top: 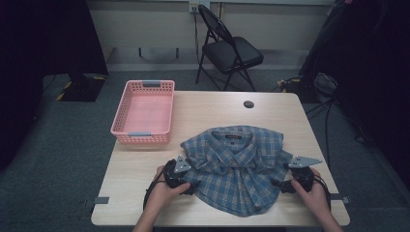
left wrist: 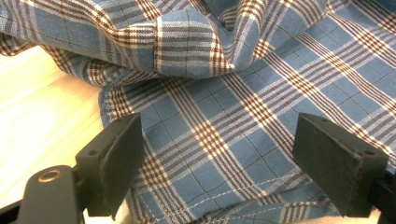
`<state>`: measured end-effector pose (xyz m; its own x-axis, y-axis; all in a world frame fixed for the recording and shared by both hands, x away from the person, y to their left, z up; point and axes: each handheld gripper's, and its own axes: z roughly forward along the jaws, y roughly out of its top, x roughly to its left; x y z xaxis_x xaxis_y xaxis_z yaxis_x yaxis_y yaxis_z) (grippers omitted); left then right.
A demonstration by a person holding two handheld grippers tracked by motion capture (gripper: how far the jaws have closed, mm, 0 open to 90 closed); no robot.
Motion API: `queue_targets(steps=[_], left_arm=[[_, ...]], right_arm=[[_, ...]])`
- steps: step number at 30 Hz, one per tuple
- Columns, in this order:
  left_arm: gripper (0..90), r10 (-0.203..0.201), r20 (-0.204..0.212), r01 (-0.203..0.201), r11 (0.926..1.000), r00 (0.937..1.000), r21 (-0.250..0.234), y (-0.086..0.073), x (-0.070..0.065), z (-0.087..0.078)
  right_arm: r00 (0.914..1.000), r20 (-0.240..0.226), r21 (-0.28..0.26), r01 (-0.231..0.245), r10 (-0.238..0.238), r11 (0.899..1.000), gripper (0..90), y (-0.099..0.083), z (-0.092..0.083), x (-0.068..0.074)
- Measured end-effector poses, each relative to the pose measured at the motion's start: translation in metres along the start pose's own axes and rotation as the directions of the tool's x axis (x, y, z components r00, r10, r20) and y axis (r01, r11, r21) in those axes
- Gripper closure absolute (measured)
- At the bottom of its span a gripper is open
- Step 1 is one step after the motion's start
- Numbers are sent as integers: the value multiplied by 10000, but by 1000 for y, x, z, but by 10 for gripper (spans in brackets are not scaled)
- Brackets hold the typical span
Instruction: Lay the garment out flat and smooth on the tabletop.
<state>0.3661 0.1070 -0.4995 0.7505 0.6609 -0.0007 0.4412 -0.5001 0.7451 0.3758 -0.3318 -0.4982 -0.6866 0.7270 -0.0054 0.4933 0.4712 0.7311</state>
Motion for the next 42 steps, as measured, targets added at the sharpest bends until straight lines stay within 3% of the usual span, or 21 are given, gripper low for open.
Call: queue_targets(steps=[15,20,24,28,36,42], left_arm=[[138,-153,-70,153,9999,9999,39,2,-3,2],[150,-201,76,202,9998,9998,-43,1,-1,0],[150,-529,430,551,9971,9977,-524,7,-1,-7],[150,-792,716,858,9917,9943,-955,18,-4,-13],[180,-180,632,246,9941,9978,-1053,39,-14,-10],[243,-153,570,210,9947,9983,-1007,46,-10,-2]], right_arm=[[10000,-3,-14,-47,47,10000,106,-1,-1,0],[9987,-212,-4,-461,461,9989,114,3,-6,-2],[9994,118,-202,-309,312,9993,117,8,-15,-3],[9987,-37,-826,-507,506,9953,130,15,-32,-5],[9991,-384,-1155,-239,196,9930,198,25,-27,7],[9958,-912,-1222,-115,3,9924,270,34,-18,14]])
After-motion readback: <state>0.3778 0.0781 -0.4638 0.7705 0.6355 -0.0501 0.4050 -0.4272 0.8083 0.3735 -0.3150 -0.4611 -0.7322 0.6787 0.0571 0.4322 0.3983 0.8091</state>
